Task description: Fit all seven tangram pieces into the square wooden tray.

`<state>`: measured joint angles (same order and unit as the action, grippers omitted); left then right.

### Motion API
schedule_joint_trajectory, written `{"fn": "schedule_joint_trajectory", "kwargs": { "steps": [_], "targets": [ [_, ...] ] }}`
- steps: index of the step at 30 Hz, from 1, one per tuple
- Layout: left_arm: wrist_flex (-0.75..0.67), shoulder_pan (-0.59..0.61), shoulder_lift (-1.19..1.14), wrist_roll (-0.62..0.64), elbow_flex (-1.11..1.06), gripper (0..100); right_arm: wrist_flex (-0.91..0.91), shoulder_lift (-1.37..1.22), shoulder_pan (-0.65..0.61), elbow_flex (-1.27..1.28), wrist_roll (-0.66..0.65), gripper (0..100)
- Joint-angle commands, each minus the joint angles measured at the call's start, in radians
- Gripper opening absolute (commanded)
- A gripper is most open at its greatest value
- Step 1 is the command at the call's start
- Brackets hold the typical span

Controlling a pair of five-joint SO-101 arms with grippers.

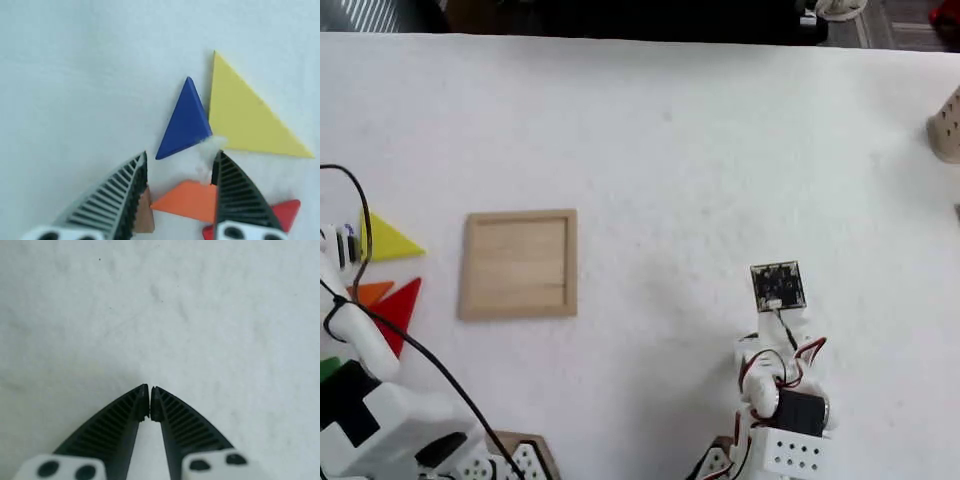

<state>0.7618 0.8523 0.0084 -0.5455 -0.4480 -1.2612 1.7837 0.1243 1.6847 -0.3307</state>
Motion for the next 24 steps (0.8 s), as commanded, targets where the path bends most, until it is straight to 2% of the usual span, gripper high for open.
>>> {"fn": "schedule_joint_trajectory", "kwargs": {
  "steps": [1, 5, 9, 24],
  "targets": [
    [-0.061, -0.015, 0.019, -0.002, 0.057, 22, -0.005, 0.013, 0.002, 0.006, -0.015, 1.7],
    [-0.077, -0.015, -0.101, -0.015, 0.109, 22, -0.005, 0.013, 0.002, 0.006, -0.015, 1.7],
    [-0.075, -0.002, -0.252, -0.101, 0.201, 22, -0.005, 0.013, 0.002, 0.006, -0.015, 1.7],
    [-0.112, 0.019, -0.483, -0.110, 0.356, 22, -0.005, 0.013, 0.002, 0.006, -0.015, 1.7]
  ]
}}
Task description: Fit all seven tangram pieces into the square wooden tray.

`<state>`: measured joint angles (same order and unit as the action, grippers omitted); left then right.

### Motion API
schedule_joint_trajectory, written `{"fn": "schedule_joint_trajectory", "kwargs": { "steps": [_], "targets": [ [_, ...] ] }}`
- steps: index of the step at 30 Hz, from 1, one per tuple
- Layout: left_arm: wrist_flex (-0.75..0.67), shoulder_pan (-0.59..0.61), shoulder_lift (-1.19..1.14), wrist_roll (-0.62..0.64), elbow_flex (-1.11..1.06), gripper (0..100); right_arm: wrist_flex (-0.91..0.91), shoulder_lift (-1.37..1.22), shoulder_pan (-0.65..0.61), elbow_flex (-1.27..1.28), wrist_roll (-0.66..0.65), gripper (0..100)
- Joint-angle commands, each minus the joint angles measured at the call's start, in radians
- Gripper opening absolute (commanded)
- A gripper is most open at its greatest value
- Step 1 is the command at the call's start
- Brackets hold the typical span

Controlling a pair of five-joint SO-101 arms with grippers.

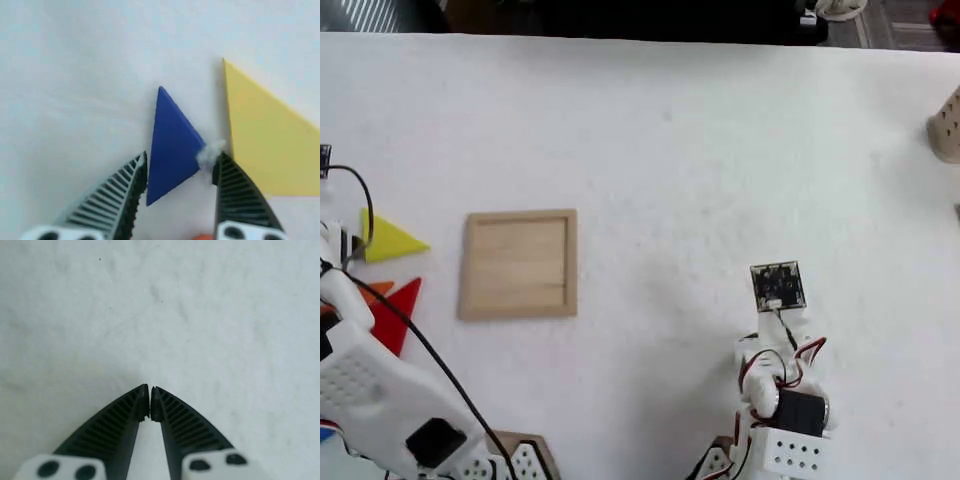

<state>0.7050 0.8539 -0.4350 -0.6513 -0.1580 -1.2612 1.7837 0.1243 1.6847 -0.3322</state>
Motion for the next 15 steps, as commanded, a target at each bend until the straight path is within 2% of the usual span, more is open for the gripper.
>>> {"fn": "schedule_joint_trajectory", "kwargs": {
  "steps": [1, 9, 12, 15],
  "targets": [
    [-0.063, 0.021, -0.061, -0.009, 0.072, 22, -0.005, 0.013, 0.002, 0.006, -0.014, 1.7],
    [-0.058, 0.035, -0.153, 0.000, 0.118, 21, -0.005, 0.013, 0.002, 0.006, -0.014, 1.7],
    [0.012, 0.027, -0.162, -0.006, 0.121, 15, -0.005, 0.013, 0.002, 0.006, -0.014, 1.7],
    [0.084, 0.025, -0.154, 0.040, 0.138, 15, -0.005, 0.013, 0.002, 0.006, -0.014, 1.7]
  ]
}}
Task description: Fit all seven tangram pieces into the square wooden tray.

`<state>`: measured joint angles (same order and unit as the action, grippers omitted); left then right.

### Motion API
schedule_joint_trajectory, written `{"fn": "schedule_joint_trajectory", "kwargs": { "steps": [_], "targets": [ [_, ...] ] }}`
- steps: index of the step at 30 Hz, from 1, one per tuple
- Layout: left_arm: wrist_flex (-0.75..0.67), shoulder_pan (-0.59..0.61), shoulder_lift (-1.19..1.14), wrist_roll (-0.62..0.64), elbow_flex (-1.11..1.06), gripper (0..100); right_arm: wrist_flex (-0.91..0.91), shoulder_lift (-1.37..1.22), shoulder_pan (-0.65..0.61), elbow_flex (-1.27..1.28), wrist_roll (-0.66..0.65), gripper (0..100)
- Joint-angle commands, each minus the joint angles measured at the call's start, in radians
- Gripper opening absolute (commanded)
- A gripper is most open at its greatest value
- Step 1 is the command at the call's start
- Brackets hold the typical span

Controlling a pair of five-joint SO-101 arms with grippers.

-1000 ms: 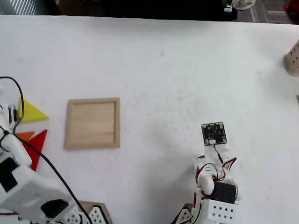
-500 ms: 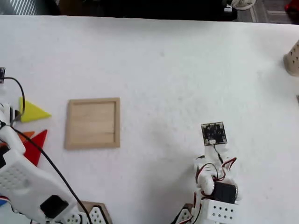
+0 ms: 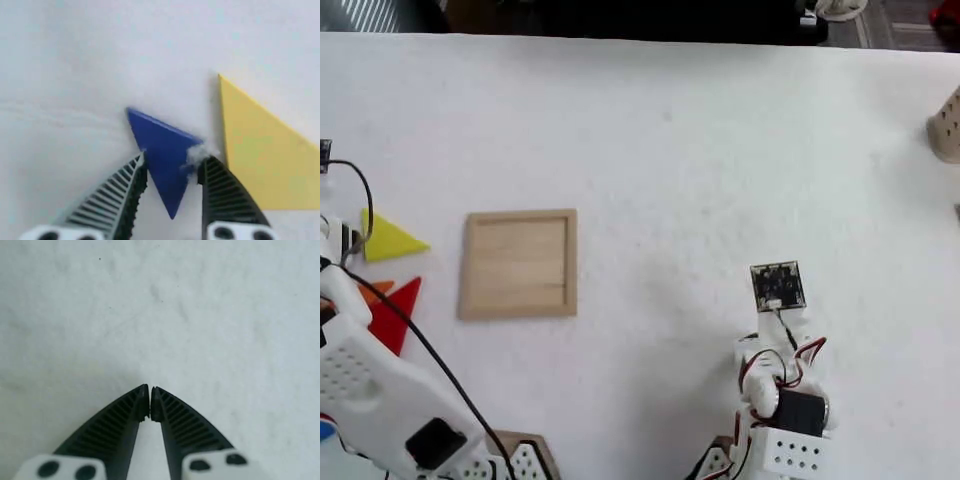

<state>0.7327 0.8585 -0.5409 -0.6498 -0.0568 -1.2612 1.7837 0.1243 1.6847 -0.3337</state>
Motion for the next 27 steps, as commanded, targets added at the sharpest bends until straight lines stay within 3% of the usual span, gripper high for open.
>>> {"fn": "schedule_joint_trajectory", "kwargs": {
  "steps": [1, 4, 11, 21, 27],
  "targets": [
    [0.087, 0.022, -0.047, 0.103, 0.058, 15, -0.005, 0.013, 0.002, 0.006, -0.012, 1.7],
    [0.204, 0.030, -0.056, 0.293, 0.146, 20, -0.005, 0.013, 0.002, 0.006, -0.012, 1.7],
    [0.471, 0.036, -0.056, 0.411, 0.287, 24, -0.005, 0.013, 0.002, 0.006, -0.012, 1.7],
    [0.494, 0.050, -0.056, 0.680, 0.390, 24, -0.005, 0.013, 0.002, 0.006, -0.012, 1.7],
    [0.509, 0.050, -0.048, 0.718, 0.399, 24, -0.005, 0.013, 0.007, 0.006, -0.012, 1.7]
  ]
}}
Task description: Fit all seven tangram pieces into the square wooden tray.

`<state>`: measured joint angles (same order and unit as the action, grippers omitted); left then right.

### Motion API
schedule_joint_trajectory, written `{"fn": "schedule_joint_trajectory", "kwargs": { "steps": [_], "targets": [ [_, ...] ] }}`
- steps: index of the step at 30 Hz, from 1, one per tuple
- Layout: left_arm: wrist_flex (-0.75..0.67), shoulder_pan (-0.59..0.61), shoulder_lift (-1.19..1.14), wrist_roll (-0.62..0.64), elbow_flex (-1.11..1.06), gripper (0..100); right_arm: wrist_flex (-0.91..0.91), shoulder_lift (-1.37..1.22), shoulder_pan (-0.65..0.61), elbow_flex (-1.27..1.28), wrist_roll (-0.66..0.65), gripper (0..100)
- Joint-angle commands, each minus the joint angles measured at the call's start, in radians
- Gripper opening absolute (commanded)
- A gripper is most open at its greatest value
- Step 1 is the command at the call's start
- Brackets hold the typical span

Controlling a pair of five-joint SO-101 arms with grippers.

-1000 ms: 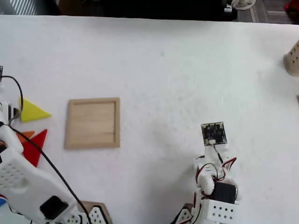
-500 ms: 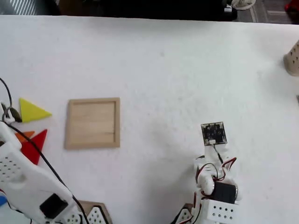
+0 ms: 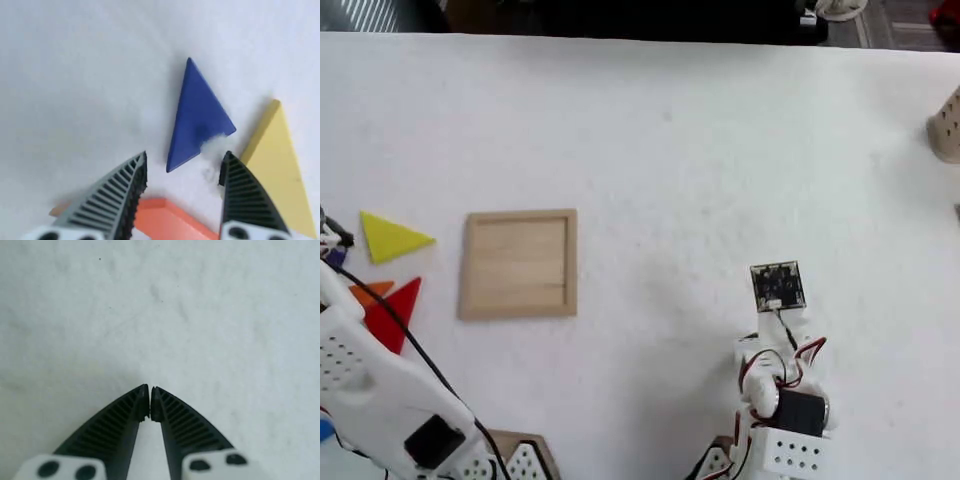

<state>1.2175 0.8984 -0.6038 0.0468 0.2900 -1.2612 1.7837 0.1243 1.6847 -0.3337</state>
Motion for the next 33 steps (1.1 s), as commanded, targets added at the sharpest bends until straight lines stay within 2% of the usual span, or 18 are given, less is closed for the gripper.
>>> {"fn": "schedule_joint_trajectory", "kwargs": {
  "steps": [1, 10, 18, 30, 33],
  "targets": [
    [0.037, 0.010, 0.015, 0.021, 0.054, 24, -0.005, 0.013, 0.007, 0.006, -0.012, 1.7],
    [0.138, 0.005, 0.015, 0.023, 0.175, 24, -0.005, 0.013, 0.007, 0.006, -0.012, 1.7],
    [0.318, 0.015, 0.007, 0.020, 0.311, 24, -0.005, 0.013, 0.007, 0.006, -0.012, 1.7],
    [0.290, 0.035, 0.004, 0.020, 0.316, 25, -0.005, 0.013, 0.007, 0.006, -0.011, 1.7],
    [0.245, 0.035, -0.008, 0.017, 0.307, 25, -0.005, 0.013, 0.007, 0.006, -0.012, 1.7]
  ]
}}
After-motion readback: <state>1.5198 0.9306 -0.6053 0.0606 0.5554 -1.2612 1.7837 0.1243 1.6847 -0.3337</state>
